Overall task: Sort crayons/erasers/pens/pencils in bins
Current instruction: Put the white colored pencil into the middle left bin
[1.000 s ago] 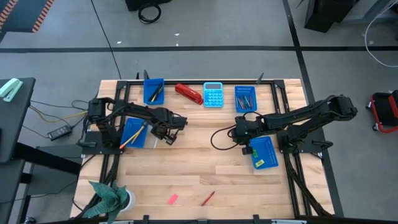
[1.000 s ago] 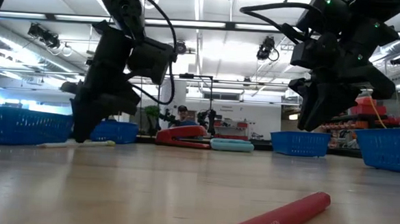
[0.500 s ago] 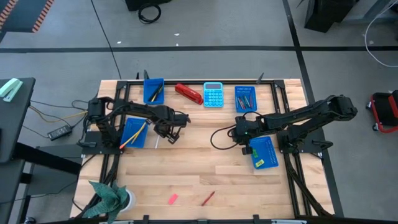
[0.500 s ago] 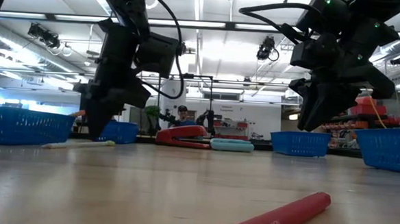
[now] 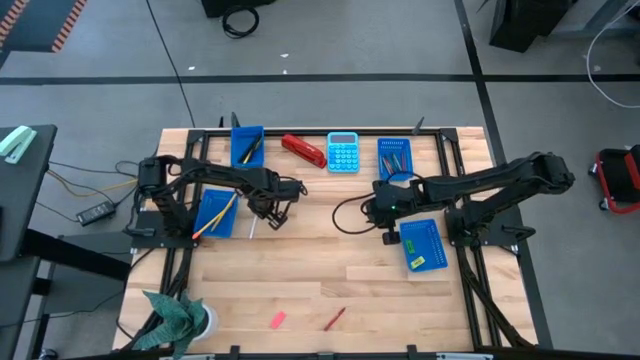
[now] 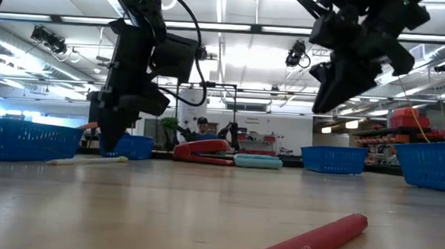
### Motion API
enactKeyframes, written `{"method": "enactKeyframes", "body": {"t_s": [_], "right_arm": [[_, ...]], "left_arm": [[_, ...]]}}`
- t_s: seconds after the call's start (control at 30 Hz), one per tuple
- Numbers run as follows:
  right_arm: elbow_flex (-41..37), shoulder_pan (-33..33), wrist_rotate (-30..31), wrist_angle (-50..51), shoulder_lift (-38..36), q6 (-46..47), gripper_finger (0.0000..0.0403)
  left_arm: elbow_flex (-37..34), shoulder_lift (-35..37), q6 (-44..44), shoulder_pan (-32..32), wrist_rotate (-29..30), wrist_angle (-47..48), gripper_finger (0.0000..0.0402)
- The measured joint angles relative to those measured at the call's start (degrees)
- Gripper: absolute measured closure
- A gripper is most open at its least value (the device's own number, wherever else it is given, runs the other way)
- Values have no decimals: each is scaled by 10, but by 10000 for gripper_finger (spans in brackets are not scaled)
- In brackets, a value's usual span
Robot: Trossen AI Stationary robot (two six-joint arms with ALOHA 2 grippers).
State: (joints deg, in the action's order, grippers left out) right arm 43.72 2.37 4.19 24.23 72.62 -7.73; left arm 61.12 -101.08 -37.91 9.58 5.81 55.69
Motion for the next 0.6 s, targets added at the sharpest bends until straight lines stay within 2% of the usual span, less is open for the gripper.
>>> {"method": "enactKeyframes", "body": {"t_s": [0.4,0.6], "right_arm": [[44,0,0,17,0,16,306],[47,0,0,-21,0,-1,306]], "left_arm": [[0,123,11,-11,80,16,397],[0,195,3,-38,122,49,394]]}}
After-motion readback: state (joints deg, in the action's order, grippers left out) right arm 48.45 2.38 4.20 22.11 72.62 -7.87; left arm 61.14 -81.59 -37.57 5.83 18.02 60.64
